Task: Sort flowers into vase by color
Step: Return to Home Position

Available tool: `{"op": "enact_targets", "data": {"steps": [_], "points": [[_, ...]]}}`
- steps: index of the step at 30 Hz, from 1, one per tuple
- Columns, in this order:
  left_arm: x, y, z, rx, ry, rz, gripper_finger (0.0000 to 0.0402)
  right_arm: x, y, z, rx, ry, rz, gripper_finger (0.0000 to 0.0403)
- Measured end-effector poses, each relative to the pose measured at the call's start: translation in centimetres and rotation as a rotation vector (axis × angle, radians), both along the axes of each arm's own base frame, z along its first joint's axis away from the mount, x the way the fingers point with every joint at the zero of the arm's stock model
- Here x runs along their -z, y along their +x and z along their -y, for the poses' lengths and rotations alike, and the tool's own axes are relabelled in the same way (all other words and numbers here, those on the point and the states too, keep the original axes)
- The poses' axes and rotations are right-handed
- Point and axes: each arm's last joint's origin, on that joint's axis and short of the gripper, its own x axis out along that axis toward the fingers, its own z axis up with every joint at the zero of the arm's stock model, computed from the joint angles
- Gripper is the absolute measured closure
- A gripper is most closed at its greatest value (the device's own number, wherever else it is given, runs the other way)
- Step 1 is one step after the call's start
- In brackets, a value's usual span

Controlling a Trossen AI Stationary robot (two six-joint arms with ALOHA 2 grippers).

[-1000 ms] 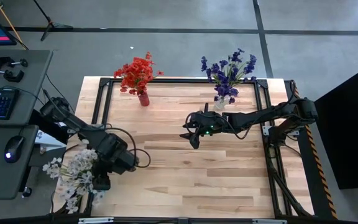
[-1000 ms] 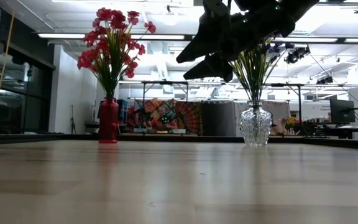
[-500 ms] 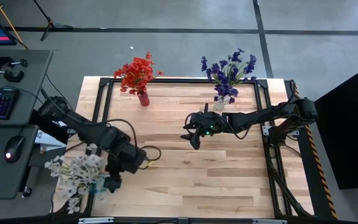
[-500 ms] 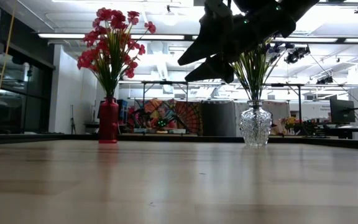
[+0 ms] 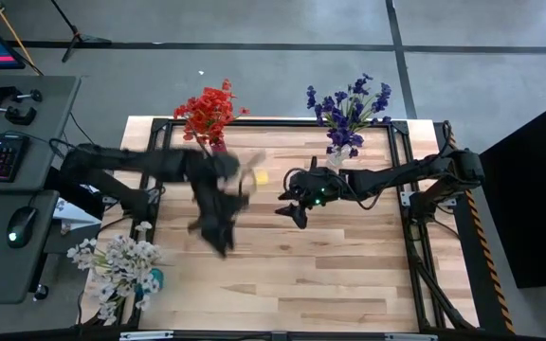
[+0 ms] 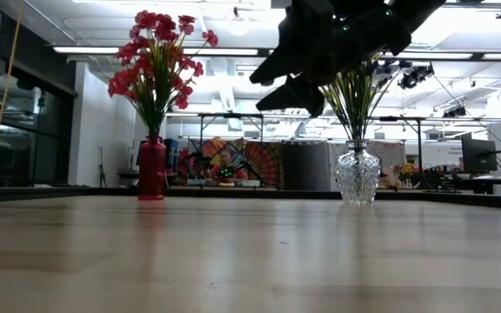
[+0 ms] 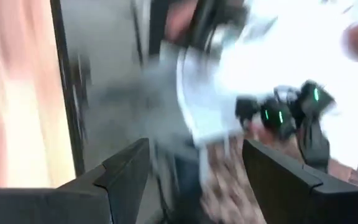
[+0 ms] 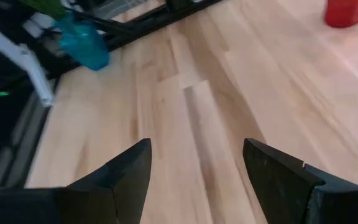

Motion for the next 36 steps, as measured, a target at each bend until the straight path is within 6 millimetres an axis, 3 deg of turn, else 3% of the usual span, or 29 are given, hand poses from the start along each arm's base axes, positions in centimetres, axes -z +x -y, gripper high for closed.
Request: {"op": "enact_targets", "data": {"steps": [3,6,10,13,17,20,25,28,33,36], "points": [[-4.2,-0.5,-3.4,-0.136,0.066,0.281,0.0159,-0.6,0.0,0.9,-0.017,0.036,0.036,0.0160],[-7.3,-3.3,-6.0,-0.300,0.246,0.532,0.0160,-1.3,-0.3,1.9,-0.012,0.071,0.063,0.0160],[-9.4,-7.8,-8.4,-0.520,0.538,0.740,0.0169,-2.0,-0.7,3.1,0.018,0.110,0.079,0.0160],[-9.1,-10.3,-9.2,-0.642,0.638,0.893,0.0185,-2.3,-0.9,3.9,0.024,0.148,0.088,0.0160],[-4.7,-12.0,-9.3,-0.753,0.575,1.059,0.0217,-3.0,-1.6,4.7,-0.014,0.224,0.094,0.0160],[0.1,-12.7,-9.2,-0.862,0.455,1.158,0.0257,-5.2,-3.0,5.3,-0.005,0.255,0.145,0.0160],[6.0,-14.6,-9.0,-1.045,0.328,1.356,0.0352,-9.0,-6.5,5.2,0.051,0.220,0.214,0.0174],[8.9,-15.2,-9.0,-1.101,0.327,1.357,0.0393,-10.1,-8.6,4.3,0.070,0.210,0.188,0.0222],[11.7,-15.2,-9.1,-1.154,0.406,1.303,0.0397,-10.1,-10.7,2.3,0.084,0.258,0.066,0.0366],[12.7,-15.1,-9.1,-1.142,0.415,1.267,0.0399,-10.0,-11.2,1.2,0.071,0.305,0.019,0.0386]]}}
